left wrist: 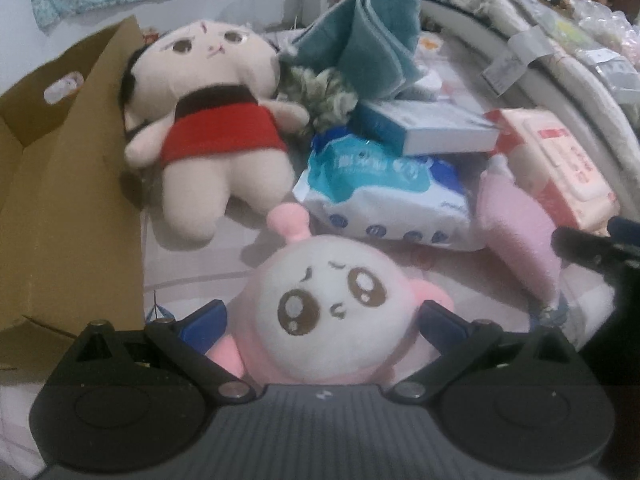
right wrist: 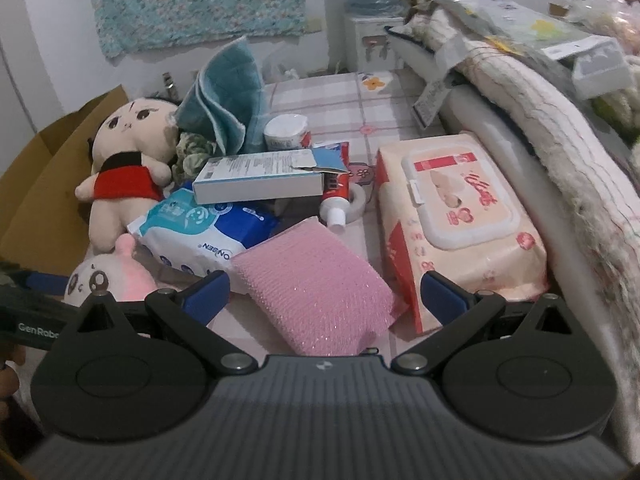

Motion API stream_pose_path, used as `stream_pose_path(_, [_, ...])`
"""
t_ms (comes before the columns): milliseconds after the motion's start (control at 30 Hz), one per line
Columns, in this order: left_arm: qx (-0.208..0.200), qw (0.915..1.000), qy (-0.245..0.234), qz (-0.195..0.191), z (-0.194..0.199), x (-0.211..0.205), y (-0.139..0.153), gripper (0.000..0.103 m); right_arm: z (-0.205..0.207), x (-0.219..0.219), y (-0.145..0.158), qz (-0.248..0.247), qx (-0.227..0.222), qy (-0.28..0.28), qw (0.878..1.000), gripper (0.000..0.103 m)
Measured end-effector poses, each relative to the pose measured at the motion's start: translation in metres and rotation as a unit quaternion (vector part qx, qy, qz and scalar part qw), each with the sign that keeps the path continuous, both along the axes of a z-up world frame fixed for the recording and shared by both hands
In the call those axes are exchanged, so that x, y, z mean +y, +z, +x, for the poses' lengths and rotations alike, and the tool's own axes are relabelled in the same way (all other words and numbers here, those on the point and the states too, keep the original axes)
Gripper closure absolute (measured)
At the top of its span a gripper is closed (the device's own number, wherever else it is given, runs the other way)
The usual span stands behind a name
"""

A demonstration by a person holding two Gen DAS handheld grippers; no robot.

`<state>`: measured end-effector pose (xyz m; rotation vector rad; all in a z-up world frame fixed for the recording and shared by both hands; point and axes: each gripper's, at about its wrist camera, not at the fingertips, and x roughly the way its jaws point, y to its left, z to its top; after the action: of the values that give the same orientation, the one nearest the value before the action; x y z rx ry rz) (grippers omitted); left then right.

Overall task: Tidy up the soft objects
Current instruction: 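Grasp the pink round plush with the left tool while the right tool grasps the pink sponge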

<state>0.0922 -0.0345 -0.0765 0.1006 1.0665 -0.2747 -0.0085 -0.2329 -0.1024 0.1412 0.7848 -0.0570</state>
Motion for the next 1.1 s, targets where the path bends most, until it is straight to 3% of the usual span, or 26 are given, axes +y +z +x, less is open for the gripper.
stream_pose_path(167, [0.009, 0.9996, 0.01, -0.023, -0.001, 0.009, -0.005, 0.009, 0.022, 0.003, -0.007, -0.02, 0.027, 0.064, 0.997, 0.001])
stream_pose_path(267, [0.003, 0.9998, 0.013, -0.016, -0.007, 0.013, -0.002, 0.009, 0.037, 0.009, -0.015, -0.047, 0.046, 0.097, 0.993, 0.001])
stream_pose_path(500, [0.005, 0.9996, 0.019, -0.018, -0.02, 0.026, -0.002, 0.009, 0.072, 0.023, -0.042, -0.108, 0.102, 0.175, 0.973, 0.001])
stream_pose_path(600, [0.002, 0.9995, 0.02, -0.025, -0.021, 0.028, -0.003, 0.009, 0.079, 0.024, -0.048, -0.111, 0.129, 0.165, 0.972, 0.004])
stream_pose_path(767, [0.001, 0.9993, 0.024, -0.029, -0.021, 0.029, -0.003, 0.009, 0.063, 0.021, -0.044, -0.036, 0.154, 0.122, 0.98, 0.004])
stream_pose_path(900, [0.0, 0.9993, 0.024, -0.028, -0.021, 0.029, -0.004, 0.009, 0.044, 0.027, -0.048, -0.014, 0.17, 0.107, 0.98, 0.003])
stream_pose_path(1100, [0.001, 0.9995, 0.023, -0.02, -0.021, 0.026, -0.003, 0.009, 0.039, 0.033, -0.05, -0.032, 0.153, 0.112, 0.981, 0.001])
